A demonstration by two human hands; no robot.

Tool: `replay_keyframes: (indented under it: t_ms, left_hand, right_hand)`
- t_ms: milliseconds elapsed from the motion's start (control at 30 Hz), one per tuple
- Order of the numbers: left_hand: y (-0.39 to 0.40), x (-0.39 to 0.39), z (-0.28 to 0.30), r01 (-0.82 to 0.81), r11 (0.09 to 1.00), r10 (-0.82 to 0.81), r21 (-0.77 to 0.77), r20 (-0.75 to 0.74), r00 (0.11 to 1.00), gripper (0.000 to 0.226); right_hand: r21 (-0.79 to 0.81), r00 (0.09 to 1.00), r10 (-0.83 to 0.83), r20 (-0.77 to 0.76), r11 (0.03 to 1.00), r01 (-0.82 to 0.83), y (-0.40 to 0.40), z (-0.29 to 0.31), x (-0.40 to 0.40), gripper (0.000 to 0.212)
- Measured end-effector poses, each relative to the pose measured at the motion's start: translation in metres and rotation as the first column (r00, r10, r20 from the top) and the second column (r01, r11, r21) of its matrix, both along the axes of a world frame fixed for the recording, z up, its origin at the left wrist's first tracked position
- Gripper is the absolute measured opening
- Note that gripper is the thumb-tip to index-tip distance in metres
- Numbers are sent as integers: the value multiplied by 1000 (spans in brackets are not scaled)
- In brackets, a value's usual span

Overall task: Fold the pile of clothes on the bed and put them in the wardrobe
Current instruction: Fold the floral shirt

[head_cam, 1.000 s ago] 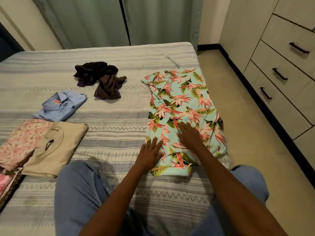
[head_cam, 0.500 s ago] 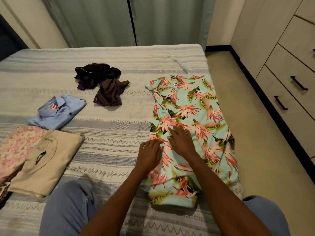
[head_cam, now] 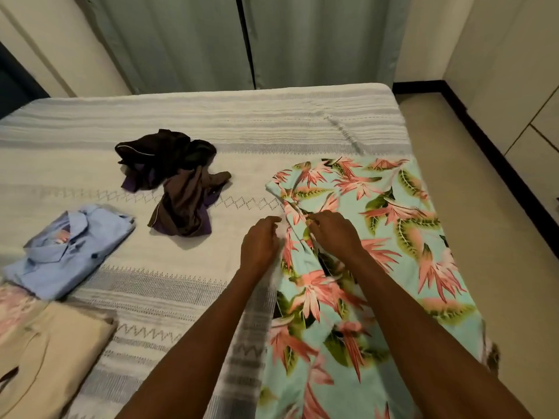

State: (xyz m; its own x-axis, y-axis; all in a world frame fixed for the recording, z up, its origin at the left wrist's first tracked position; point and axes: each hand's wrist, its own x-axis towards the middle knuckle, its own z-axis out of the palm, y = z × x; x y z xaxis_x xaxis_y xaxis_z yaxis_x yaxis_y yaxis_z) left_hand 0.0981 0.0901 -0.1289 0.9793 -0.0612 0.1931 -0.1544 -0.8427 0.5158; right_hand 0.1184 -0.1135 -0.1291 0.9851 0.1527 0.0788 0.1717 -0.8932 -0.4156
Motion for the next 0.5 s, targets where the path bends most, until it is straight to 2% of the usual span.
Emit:
replay_keyframes:
  t_ms: [167, 267, 400, 500]
  left_hand:
    - [11, 93, -15, 9, 961, 2, 277, -40, 999, 60]
    - [14, 138, -23, 47, 919, -42, 392, -21, 999, 56]
    - [21, 173, -31, 48, 922, -73, 385, 52, 996, 30]
    - [30, 193, -29, -30, 962, -11, 272, 150, 989, 25]
  right_hand:
    - [-123, 999, -34, 38, 992, 38, 6, -27, 82, 36]
    - [-250, 998, -27, -50, 968, 13, 6, -40, 112, 51]
    - [-300, 997, 13, -78, 953, -36, 18, -48, 135, 57]
    - [-309, 993, -9, -121, 951, -30, 23, -48, 154, 57]
